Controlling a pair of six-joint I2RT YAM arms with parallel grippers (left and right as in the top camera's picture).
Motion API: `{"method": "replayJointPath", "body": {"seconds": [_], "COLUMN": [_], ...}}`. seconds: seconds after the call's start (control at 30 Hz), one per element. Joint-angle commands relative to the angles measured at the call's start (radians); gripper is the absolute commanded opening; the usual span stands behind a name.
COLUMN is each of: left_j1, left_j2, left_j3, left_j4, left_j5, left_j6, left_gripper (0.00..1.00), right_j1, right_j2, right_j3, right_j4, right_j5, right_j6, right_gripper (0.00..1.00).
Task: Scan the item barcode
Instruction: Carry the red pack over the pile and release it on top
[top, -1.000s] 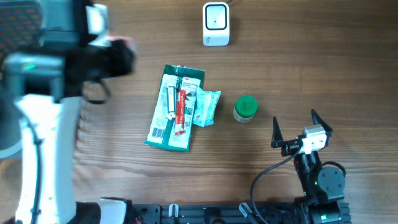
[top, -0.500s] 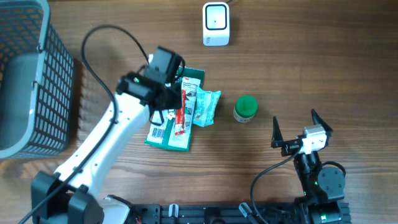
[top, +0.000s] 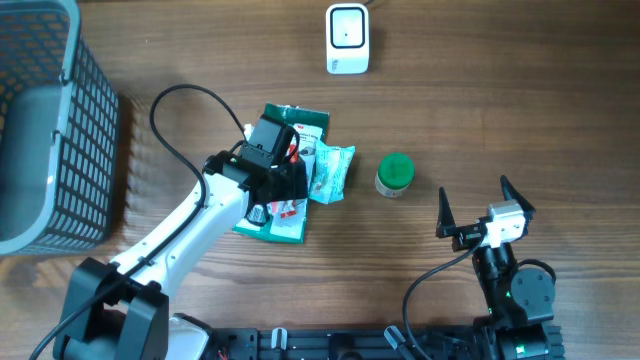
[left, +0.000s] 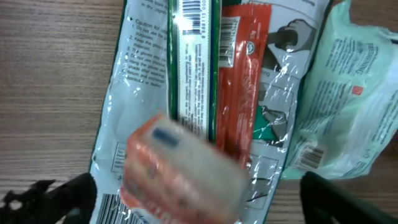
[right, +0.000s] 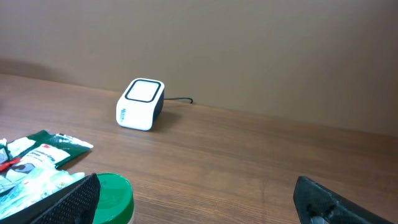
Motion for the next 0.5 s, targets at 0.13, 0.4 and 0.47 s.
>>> {"method": "replayJointPath", "body": {"seconds": [0.13, 0.4, 0.47], "left_j1": [-0.001, 0.136, 0.209], "left_j2": [-0.041, -0.163, -0.188], "left_j3": [0.051, 0.18, 0.181], "left_j4": [-0.051, -0.103, -0.105], "left_j5": [0.015, -0.024, -0.062], "left_j6": [0.004, 0.062, 0.063], "left_gripper": [1.0, 1.0, 1.0], "right_j1": [0.0, 0.0, 0.0], "right_j2": [0.0, 0.0, 0.0], "right_j3": [-0.001, -0.001, -0.001], "right_j4": [0.005, 0.005, 0.005], "right_j5": [-0.006, -0.006, -0.006], "right_j6": [0.005, 0.005, 0.005], "right_gripper": [1.0, 1.0, 1.0]}}
